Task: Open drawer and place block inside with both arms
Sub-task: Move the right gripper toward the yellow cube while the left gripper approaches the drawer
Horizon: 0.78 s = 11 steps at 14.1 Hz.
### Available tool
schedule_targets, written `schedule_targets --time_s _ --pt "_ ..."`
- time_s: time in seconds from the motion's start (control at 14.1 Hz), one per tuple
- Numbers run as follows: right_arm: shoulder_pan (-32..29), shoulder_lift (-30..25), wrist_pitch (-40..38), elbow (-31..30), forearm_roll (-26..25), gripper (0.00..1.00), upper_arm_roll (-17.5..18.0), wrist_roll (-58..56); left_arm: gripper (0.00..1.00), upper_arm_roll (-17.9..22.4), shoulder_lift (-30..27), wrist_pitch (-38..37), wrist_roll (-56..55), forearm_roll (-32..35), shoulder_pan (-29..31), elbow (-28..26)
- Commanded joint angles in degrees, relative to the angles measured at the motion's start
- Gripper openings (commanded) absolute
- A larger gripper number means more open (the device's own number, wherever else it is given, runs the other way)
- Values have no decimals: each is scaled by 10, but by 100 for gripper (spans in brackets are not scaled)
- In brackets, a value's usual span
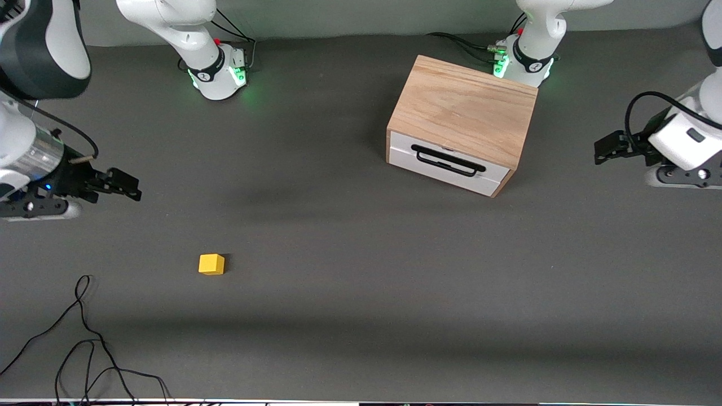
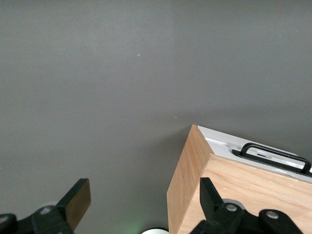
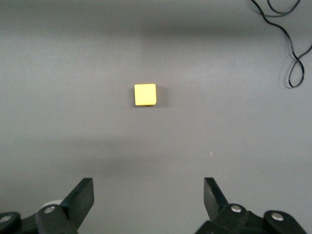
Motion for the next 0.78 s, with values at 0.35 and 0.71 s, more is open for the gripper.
schedule_targets --time_s 0.35,0.71 --pt "-8 97 85 13 -11 100 2 -14 100 -70 1 -45 -333 -13 -51 26" --pt "-8 192 185 12 -5 100 2 -10 100 -144 19 -34 -655 -4 -104 26"
